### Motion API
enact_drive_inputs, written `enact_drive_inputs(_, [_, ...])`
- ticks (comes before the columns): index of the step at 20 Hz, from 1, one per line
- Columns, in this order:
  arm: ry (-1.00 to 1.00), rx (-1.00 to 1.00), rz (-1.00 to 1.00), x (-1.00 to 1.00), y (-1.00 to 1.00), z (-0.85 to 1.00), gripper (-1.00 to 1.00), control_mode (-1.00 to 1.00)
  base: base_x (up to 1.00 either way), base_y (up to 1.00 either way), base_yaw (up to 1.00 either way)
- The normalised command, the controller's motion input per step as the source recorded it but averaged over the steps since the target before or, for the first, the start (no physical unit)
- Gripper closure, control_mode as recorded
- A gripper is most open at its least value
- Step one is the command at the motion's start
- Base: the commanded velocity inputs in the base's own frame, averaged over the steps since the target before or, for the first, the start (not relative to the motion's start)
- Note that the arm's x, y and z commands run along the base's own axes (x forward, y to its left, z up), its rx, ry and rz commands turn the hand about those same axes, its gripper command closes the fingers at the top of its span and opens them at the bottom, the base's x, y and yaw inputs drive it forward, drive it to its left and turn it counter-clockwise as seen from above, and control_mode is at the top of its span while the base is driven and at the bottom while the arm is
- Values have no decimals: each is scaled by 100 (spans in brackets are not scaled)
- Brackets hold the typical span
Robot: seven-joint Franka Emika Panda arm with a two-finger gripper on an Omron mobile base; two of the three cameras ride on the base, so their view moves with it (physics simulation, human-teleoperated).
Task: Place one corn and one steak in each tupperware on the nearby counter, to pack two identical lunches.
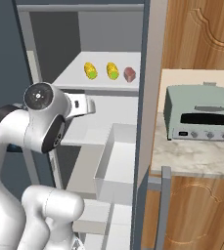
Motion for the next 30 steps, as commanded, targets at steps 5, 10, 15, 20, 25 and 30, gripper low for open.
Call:
enact_drive_inputs(5, [-3, 1, 0, 2, 0, 62, -100, -100, 0, 0, 0])
enact_drive_inputs(10, [-3, 0, 0, 2, -8, 33, -100, -100, 0, 0, 0])
enact_drive_inputs(15, [-1, 1, 0, 25, -16, 0, -100, -100, 0, 0, 0])
enact_drive_inputs(20, [0, 2, 0, 34, 0, 14, -100, -100, 0, 0, 0])
enact_drive_inputs(25, [0, 5, 0, 34, 0, 9, -100, -100, 0, 0, 0])
enact_drive_inputs(30, [0, 3, 3, 18, 0, 8, -100, -100, 0, 0, 0])
